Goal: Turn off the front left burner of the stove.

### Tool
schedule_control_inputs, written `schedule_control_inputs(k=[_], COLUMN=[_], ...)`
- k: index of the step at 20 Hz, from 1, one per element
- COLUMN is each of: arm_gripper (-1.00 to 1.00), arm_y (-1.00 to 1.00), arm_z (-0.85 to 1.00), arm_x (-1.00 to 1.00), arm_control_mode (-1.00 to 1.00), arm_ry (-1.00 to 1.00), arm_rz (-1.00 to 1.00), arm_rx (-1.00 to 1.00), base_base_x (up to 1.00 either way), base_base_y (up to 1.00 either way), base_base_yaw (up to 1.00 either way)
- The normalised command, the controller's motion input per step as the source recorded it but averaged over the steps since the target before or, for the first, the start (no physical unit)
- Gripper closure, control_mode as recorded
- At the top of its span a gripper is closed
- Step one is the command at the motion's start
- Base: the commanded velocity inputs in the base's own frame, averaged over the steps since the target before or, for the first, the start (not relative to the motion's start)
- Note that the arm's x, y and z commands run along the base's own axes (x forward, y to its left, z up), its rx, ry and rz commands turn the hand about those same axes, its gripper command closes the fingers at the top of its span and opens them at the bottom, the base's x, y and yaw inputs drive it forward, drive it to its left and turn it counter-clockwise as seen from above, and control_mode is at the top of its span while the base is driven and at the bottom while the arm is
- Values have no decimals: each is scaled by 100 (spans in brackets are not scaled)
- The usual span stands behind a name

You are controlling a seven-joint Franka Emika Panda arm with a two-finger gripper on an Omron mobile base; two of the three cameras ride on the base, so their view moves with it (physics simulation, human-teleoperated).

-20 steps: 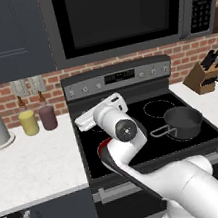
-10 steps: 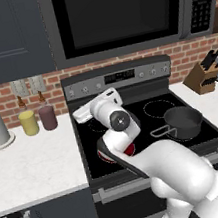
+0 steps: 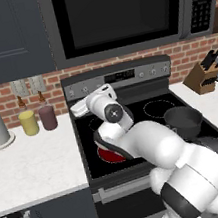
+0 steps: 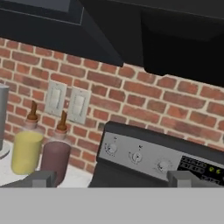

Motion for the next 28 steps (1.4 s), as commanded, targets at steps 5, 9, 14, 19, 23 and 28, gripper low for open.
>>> schedule_control_inputs(k=[5, 9, 14, 19, 23, 28], arm_gripper=[-100, -100, -100, -100, -100, -100], arm_y=[6, 1, 3, 11, 1, 0], arm_z=[-19, -22, -26, -30, -11, 0], arm_x=[52, 43, 30, 11, 1, 1], arm_control_mode=[-100, -100, -100, -100, -100, -100], arm_ry=[-6, -6, -7, -8, 0, 0], arm_rz=[0, 0, 0, 0, 0, 1], arm_rx=[5, 6, 3, 0, 0, 0], base_base_x=[0, 0, 0, 0, 0, 0], base_base_y=[0, 0, 0, 0, 0, 0], base_base_yaw=[0, 0, 0, 0, 0, 0])
